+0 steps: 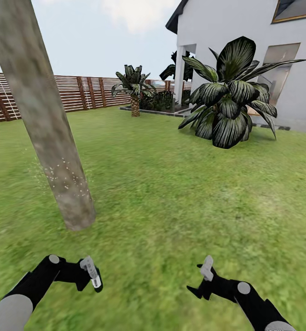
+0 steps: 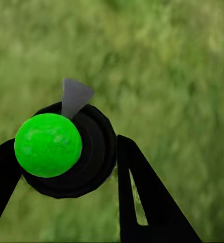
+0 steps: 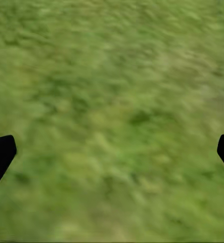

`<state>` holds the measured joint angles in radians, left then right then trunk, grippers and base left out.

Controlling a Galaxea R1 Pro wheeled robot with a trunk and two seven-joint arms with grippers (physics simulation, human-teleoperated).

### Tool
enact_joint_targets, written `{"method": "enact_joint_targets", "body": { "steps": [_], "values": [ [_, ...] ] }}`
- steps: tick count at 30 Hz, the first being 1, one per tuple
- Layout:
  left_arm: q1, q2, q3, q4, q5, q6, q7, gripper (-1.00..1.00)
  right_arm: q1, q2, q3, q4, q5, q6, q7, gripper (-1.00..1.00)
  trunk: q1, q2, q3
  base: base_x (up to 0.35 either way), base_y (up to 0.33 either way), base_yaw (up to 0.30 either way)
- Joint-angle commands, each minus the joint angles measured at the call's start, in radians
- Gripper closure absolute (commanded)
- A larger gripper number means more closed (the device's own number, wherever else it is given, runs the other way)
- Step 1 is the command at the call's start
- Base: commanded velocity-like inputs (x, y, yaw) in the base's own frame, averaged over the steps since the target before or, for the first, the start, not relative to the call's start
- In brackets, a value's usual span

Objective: In the garden, pick up the pesticide atomizer on the floor and spray pesticide onto both trees until each tree trunk is fully covered.

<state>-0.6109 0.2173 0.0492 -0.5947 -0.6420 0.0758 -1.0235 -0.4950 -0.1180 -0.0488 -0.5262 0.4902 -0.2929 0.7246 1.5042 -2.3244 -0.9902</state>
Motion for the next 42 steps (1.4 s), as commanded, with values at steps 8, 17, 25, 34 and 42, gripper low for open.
{"method": "enact_joint_targets", "body": {
  "steps": [8,17,25,34,42],
  "values": [
    [-0.001,-0.025,-0.119,-0.014,-0.037,0.005,-0.028,1.0,0.0,0.011,0.009,-0.016,0.011,-0.003,0.047,1.0,0.0,0.0,-0.001,0.0,0.0,0.0],
    [-0.003,-0.067,-0.2,-0.016,-0.042,0.004,-0.023,1.0,-0.002,0.06,0.139,-0.031,0.009,-0.003,0.048,1.0,0.0,0.0,-0.001,0.0,0.0,0.0],
    [-0.003,-0.11,-0.279,-0.016,-0.043,0.004,-0.023,1.0,-0.015,0.13,0.142,-0.073,0.043,0.0,0.191,1.0,0.0,0.0,-0.001,0.0,0.0,0.0],
    [-0.004,-0.201,-0.282,-0.017,-0.115,0.005,-0.017,1.0,-0.017,0.144,0.142,-0.084,0.044,-0.001,0.205,1.0,0.0,0.0,-0.001,0.0,0.0,0.0],
    [-0.004,-0.263,-0.281,-0.016,-0.194,0.014,0.028,1.0,-0.017,0.146,0.142,-0.1,0.041,-0.002,0.206,1.0,0.0,0.0,-0.001,0.0,0.0,0.0]
  ]
}}
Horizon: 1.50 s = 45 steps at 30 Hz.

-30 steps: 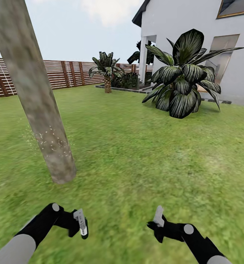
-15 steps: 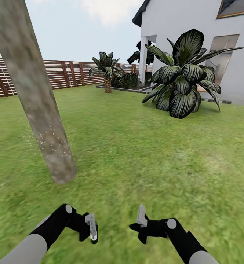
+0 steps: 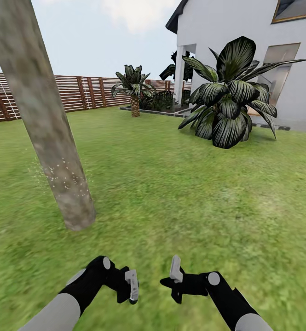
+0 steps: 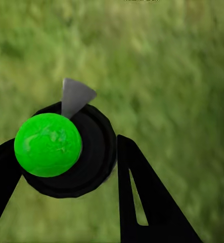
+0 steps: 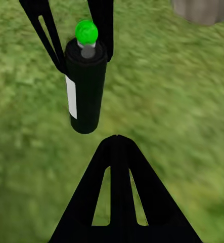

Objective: In the garden, pick up the pesticide atomizer on the floor and spray pesticide onto both trees until each tree trunk is fully covered.

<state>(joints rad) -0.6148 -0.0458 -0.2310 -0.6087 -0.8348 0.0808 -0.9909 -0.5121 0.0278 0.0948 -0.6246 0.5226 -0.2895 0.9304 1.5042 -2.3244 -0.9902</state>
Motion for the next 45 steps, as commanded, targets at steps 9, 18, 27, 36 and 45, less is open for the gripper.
{"method": "enact_joint_targets", "body": {
  "steps": [9,18,27,36,45],
  "values": [
    [-0.002,-0.033,-0.001,-0.002,-0.009,0.019,0.067,1.0,0.0,0.001,-0.001,-0.012,0.008,-0.005,0.001,1.0,0.0,0.0,-0.001,0.0,0.0,0.0],
    [0.001,-0.062,0.0,0.001,-0.008,0.019,0.104,1.0,0.0,0.001,-0.001,-0.013,0.008,-0.005,0.001,1.0,0.0,0.0,-0.001,0.0,0.0,0.0],
    [0.011,-0.071,-0.06,0.013,-0.003,0.019,0.147,1.0,0.0,0.001,-0.001,-0.014,0.008,-0.005,0.001,1.0,0.0,0.0,-0.001,0.0,0.0,0.0],
    [0.01,-0.094,-0.062,0.014,0.0,0.019,0.147,1.0,0.0,0.017,-0.001,-0.017,0.009,-0.005,0.001,1.0,0.0,0.0,-0.001,0.0,0.0,0.0],
    [0.011,-0.092,-0.062,0.014,0.005,0.006,0.14,1.0,0.0,0.023,-0.002,-0.021,0.01,-0.005,0.001,1.0,0.0,0.0,-0.001,0.0,0.0,0.0]
  ]
}}
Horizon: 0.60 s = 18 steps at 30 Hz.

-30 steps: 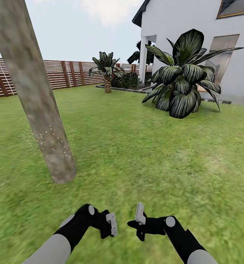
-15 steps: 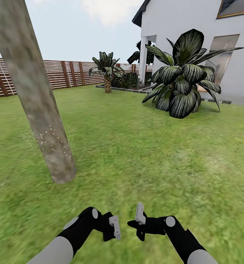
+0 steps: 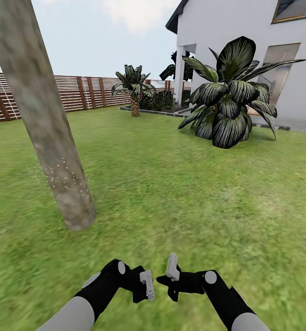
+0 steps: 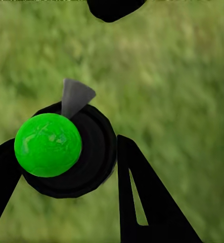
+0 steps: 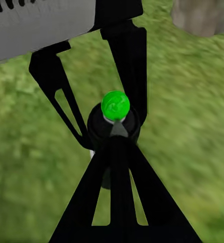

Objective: In the garden, pick up the pesticide atomizer on the floor and spray pesticide onto both trees until each tree trunk is fully covered.

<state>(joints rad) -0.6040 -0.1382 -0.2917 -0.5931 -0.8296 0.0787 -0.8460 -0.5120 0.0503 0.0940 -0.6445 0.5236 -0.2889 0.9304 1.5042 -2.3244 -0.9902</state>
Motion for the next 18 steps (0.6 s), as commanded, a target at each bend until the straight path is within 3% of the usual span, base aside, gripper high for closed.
{"method": "enact_joint_targets", "body": {
  "steps": [1,10,13,18],
  "values": [
    [0.0,0.002,-0.001,-0.002,0.001,0.005,-0.007,1.0,0.0,0.0,-0.002,-0.001,0.009,-0.005,0.001,1.0,0.0,0.0,-0.001,0.0,0.0,0.0],
    [0.002,0.003,-0.001,0.005,0.006,-0.003,-0.025,1.0,0.0,-0.001,-0.002,0.0,0.01,-0.006,0.001,1.0,0.0,0.0,-0.001,0.0,0.0,0.0],
    [0.001,-0.001,0.0,0.041,0.006,-0.048,-0.025,1.0,0.0,-0.001,-0.002,0.0,0.01,-0.006,0.001,1.0,0.0,0.0,-0.001,0.0,0.0,0.0],
    [0.001,-0.003,0.001,0.053,0.006,-0.059,-0.024,1.0,0.0,-0.001,-0.002,0.0,0.011,-0.006,0.001,1.0,0.0,0.0,-0.001,0.0,0.0,0.0]
  ]
}}
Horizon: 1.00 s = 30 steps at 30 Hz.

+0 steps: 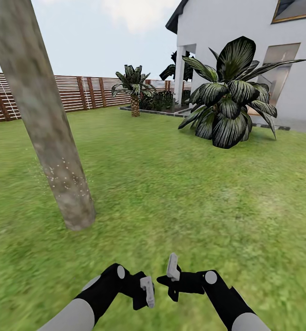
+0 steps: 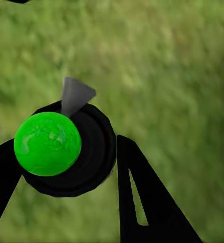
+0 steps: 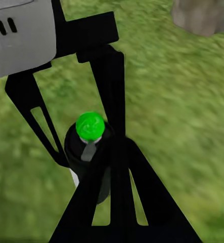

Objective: In the garden, pick up the pesticide atomizer on the floor and spray pesticide onto both trees until each tree trunk is fully covered.

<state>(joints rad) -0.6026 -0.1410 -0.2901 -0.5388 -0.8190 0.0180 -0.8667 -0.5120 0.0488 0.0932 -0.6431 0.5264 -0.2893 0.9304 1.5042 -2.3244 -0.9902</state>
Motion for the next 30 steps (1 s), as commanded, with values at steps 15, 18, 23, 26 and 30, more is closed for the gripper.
{"method": "enact_joint_targets", "body": {
  "steps": [15,18,23,26,30],
  "values": [
    [-0.002,0.0,0.005,-0.002,0.067,0.002,-0.003,1.0,0.0,0.0,-0.003,-0.001,0.009,-0.005,0.001,1.0,0.0,0.0,-0.001,0.0,0.0,0.0],
    [-0.002,0.0,0.005,-0.003,0.069,0.002,-0.003,1.0,0.0,0.0,-0.003,0.0,0.009,-0.005,0.001,1.0,0.0,0.0,-0.001,0.0,0.0,0.0],
    [-0.002,-0.001,0.005,-0.012,0.083,0.002,-0.003,1.0,0.0,0.0,-0.003,0.002,0.009,-0.005,0.001,1.0,0.0,0.0,-0.001,0.0,0.0,0.0],
    [-0.002,-0.003,0.005,-0.015,0.084,0.002,-0.002,1.0,0.0,0.0,-0.003,0.002,0.009,-0.005,0.0,1.0,0.0,0.0,-0.001,0.0,0.0,0.0],
    [-0.002,-0.004,0.005,-0.015,0.088,0.002,-0.003,1.0,0.0,0.0,-0.003,0.003,0.009,-0.005,0.0,1.0,0.0,0.0,-0.001,0.0,0.0,0.0]
  ]
}}
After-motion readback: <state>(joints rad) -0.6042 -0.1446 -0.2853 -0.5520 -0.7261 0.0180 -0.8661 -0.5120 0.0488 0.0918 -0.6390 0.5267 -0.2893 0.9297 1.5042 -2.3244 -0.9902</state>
